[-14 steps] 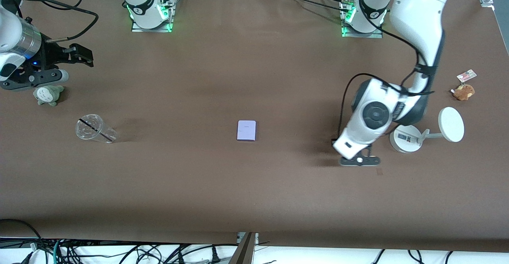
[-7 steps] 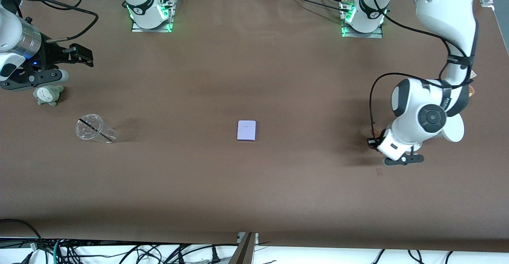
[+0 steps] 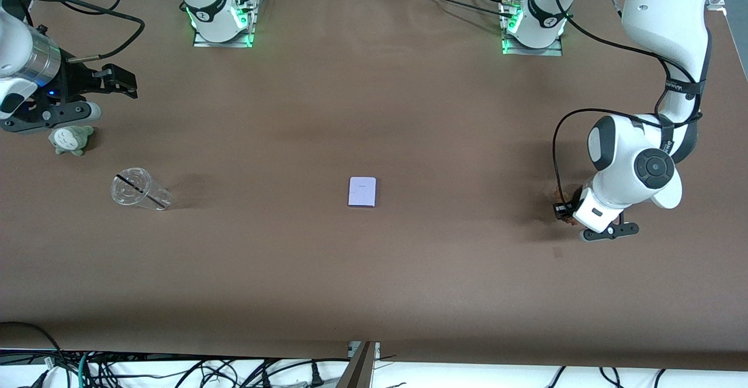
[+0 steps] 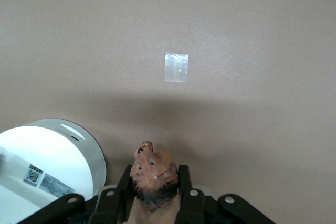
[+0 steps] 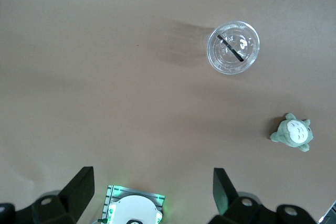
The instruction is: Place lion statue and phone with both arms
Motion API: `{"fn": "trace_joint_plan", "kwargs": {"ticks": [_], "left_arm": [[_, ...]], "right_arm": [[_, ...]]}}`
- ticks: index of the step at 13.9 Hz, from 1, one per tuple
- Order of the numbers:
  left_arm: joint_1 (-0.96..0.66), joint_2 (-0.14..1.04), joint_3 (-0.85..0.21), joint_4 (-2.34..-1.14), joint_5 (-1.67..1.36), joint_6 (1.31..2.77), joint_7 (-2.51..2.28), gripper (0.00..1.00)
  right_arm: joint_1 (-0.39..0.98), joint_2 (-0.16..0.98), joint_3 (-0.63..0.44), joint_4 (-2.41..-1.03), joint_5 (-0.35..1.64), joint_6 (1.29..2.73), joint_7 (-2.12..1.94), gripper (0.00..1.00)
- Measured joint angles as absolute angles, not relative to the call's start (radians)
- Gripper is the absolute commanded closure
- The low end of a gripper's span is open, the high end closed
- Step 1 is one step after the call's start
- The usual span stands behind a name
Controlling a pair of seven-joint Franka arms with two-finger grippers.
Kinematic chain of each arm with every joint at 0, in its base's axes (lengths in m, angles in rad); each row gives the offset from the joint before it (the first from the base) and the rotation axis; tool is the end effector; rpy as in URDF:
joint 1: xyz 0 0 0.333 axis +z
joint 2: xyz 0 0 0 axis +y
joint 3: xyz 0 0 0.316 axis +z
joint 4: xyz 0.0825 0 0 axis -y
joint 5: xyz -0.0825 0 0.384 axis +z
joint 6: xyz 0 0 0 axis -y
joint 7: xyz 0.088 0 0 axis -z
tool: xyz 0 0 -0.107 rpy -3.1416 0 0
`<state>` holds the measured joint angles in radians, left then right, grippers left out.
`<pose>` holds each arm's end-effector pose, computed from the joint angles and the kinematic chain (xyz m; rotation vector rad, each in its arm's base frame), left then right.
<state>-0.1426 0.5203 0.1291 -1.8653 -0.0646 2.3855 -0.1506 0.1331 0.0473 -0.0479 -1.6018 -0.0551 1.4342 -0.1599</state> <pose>0.6403 -0.0141 0.2388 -3.1116 -0.2604 -0.0105 0.5483 0.0409 0.5739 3.0514 0.3730 -0.3346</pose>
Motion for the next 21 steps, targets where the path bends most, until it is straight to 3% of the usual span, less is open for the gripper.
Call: {"fn": "trace_joint_plan", "kwargs": {"ticks": [7,8,9,14,21], "left_arm": [[-0.143,0.52,0.128,-1.968,-0.065,2.516,-0.148,1.0],[-0.143,0.52,0.128,-1.97,-0.065,2.516,-0.148,0.55],[-0.143,0.52,0.128,-1.97,-0.065,2.516,-0.147,0.03],[-0.146,0.51,0.12,-1.929,-0.065,2.435,-0.151,0.0],[-0.163,0.46,0.109,-1.581,-0.065,1.908,-0.19,0.0]], "right_arm": [[0.133,0.047,-0.048,-1.602,-0.055,1.434,-0.16,0.0],[0.133,0.047,-0.048,-1.602,-0.055,1.434,-0.16,0.0],[0.133,0.047,-0.048,-1.602,-0.055,1.434,-0.16,0.0],[0.133,0.047,-0.048,-1.602,-0.055,1.434,-0.16,0.0],[0.133,0.047,-0.048,-1.601,-0.055,1.435,-0.16,0.0]]}}
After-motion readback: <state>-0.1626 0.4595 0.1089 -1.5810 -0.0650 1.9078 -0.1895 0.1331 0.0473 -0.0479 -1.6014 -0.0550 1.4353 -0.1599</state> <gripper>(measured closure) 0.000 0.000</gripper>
